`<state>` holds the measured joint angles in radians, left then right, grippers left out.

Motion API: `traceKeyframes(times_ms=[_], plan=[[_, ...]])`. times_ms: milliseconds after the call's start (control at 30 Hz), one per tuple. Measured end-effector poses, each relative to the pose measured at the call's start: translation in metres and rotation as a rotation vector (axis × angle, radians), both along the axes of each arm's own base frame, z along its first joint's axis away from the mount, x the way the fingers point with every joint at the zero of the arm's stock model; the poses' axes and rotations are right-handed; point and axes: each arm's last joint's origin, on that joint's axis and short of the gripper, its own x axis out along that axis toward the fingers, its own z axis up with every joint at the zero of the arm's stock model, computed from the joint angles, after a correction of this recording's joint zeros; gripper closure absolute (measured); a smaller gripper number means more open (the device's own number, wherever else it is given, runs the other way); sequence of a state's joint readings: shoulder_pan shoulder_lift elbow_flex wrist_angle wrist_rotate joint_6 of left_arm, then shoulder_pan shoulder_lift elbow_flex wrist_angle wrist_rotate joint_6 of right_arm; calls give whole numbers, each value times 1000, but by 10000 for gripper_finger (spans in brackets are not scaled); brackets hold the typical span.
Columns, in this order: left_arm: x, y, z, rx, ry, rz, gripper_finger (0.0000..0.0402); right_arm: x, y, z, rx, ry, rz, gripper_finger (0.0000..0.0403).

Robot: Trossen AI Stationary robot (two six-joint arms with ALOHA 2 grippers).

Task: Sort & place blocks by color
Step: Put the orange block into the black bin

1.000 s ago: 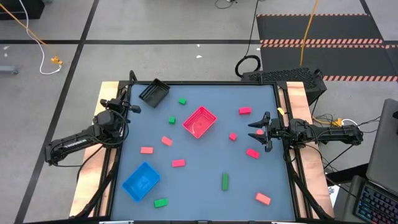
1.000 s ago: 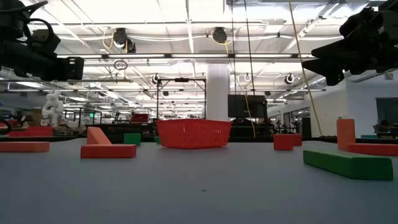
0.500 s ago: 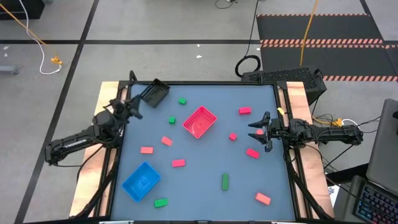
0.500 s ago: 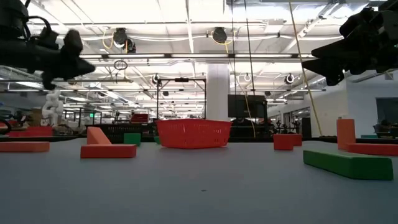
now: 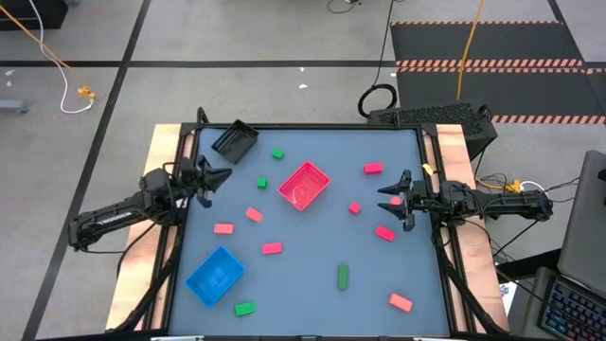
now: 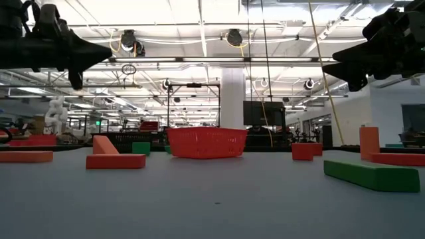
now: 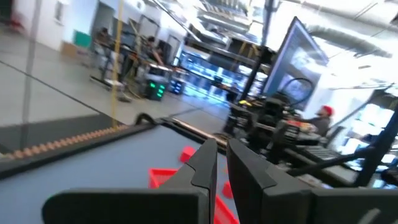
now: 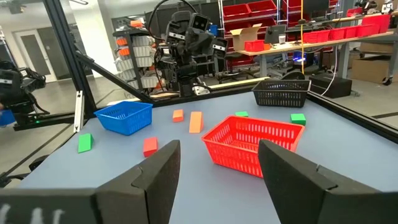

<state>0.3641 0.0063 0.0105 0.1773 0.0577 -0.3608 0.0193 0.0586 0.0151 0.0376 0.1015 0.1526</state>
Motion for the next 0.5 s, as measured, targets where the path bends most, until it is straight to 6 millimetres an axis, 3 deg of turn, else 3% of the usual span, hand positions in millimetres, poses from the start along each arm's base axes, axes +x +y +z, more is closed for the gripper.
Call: traceKeyframes(times_ms=[133,233,367,500], plan=[[-1,1,3,19,-29,31,364,0,1,0,9,0,31,193],[1,-3,2,30,-10,-67,364,0,1,0,8,-1,25,193],[5,-8,-4,7,49,-144,364,0,1,0,8,-2,26,193],[12,-10,-11,-24,130,-115,364,0,1,0,8,-3,26,193]])
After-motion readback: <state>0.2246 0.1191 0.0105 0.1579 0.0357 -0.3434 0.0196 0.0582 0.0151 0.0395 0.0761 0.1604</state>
